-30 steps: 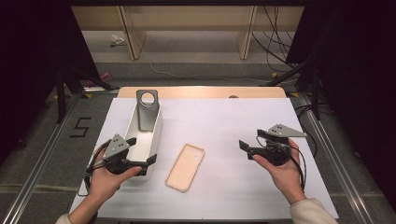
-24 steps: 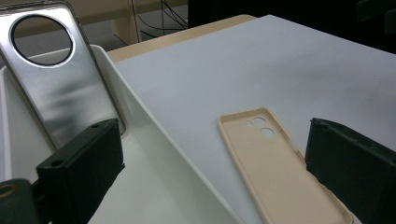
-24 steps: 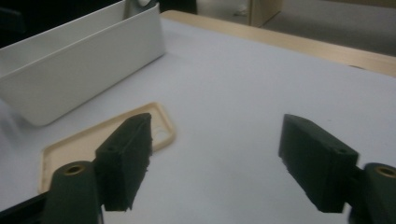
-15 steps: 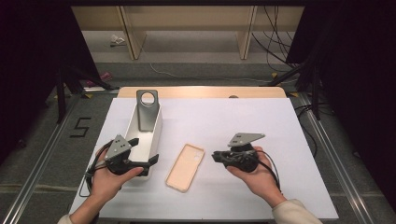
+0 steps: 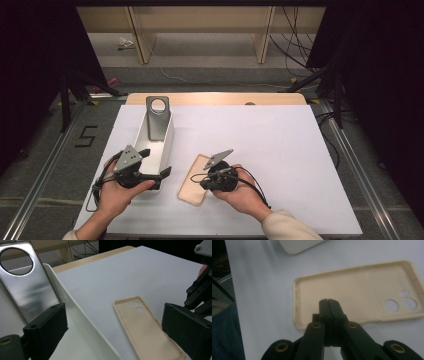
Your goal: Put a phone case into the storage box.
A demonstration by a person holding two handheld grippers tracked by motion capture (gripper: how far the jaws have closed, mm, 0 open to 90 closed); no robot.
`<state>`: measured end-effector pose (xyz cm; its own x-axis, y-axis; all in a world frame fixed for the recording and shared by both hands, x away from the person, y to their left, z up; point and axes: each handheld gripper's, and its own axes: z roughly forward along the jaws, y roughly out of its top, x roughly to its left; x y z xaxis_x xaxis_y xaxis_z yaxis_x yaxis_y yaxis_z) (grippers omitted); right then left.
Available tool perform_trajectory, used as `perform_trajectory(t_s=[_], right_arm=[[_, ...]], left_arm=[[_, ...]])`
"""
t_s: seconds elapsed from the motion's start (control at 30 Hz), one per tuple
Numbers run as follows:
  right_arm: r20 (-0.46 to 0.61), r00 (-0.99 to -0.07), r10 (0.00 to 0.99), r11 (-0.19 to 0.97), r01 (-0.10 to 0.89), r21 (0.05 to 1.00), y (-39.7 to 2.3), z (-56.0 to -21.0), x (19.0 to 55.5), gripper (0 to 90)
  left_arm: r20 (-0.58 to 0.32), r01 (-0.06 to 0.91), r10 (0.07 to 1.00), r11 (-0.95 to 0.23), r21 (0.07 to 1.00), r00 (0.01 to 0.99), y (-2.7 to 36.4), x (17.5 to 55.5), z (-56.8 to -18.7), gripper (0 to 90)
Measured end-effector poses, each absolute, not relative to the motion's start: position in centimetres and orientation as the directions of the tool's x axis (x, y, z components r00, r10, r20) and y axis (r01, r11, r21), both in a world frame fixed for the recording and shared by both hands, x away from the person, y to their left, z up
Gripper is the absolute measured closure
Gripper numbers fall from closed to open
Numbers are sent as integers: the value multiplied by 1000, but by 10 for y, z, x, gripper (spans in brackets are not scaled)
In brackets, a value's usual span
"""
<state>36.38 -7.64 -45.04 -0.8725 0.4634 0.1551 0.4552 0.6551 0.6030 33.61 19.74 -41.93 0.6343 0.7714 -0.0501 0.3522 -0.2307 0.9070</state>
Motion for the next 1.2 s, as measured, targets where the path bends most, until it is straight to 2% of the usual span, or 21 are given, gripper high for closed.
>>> perform_trajectory(t_s=[0.5,1.2], right_arm=[[140,-878,459,721,460,518,-58,-470,364,900],[114,-899,423,775,424,469,-67,-467,368,900]], left_arm=[[-43,350,770,-239,906,636,197,336,-419,61],[-28,345,767,-254,904,641,194,334,-419,65]])
